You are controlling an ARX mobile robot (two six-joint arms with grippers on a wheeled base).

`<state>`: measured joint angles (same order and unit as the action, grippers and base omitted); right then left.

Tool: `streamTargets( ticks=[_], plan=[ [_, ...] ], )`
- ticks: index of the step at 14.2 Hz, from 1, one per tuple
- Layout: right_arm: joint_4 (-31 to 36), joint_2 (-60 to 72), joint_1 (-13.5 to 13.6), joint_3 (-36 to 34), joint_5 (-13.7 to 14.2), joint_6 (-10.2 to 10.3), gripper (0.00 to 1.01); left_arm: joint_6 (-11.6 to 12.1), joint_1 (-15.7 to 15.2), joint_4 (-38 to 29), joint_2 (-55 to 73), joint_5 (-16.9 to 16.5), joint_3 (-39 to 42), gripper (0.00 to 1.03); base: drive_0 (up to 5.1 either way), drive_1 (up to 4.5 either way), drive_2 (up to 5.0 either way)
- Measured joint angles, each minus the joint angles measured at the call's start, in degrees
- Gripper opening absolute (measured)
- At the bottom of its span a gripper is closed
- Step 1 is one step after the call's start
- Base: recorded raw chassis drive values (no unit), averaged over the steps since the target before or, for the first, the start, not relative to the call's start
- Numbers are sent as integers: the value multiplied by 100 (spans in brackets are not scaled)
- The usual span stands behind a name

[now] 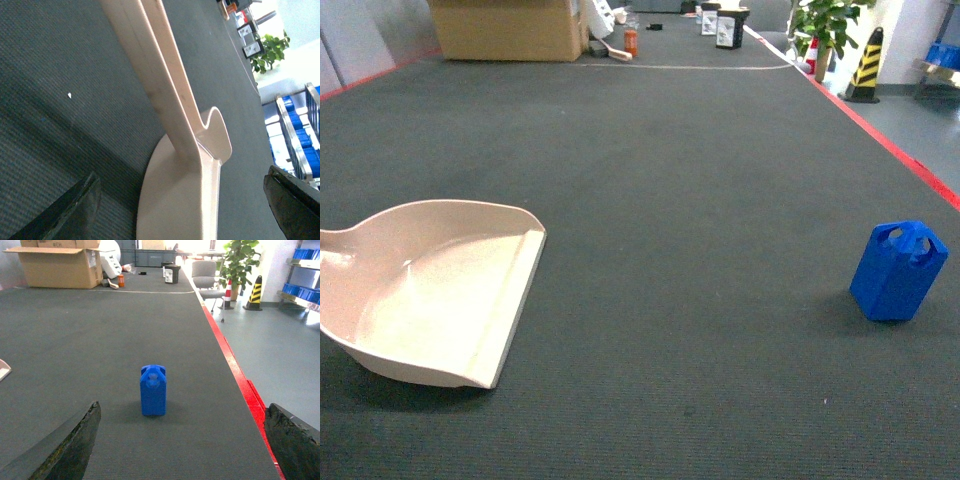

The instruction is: Place part in tray to right shelf

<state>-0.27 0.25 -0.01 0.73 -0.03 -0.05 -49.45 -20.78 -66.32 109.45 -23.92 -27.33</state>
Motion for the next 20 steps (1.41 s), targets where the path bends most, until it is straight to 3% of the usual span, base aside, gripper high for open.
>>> streamTargets(
  ticks=[8, 13, 15, 16, 17, 18, 19, 20],
  plan=[
    [0, 0, 0, 0, 0, 0, 98, -350, -236, -33, 828, -33, -975, 98, 0, 0, 0],
    [0, 0, 0, 0, 0, 0, 98, -621, -295, -151, 1541, -105, -2035, 98, 0, 0, 0],
    [0, 0, 0, 0, 0, 0, 98, -726, -348, -264, 1847, -170, -2361, 77, 0, 0, 0],
    [0, 0, 0, 0, 0, 0, 98, -848, -348, -459, 1908, -299, -2354, 58, 0, 0, 0],
    [0, 0, 0, 0, 0, 0, 98, -905, -337, -590, 1908, -350, -2332, 52, 0, 0, 0],
    [0, 0, 0, 0, 0, 0, 98, -1045, -332, -756, 1895, -376, -2321, 38, 0, 0, 0],
    [0, 0, 0, 0, 0, 0, 98, -1327, -258, -769, 1871, -372, -2190, 22, 0, 0, 0],
    [0, 0, 0, 0, 0, 0, 98, -1749, -186, -754, 1622, -393, -1987, 17, 0, 0, 0]
  ],
)
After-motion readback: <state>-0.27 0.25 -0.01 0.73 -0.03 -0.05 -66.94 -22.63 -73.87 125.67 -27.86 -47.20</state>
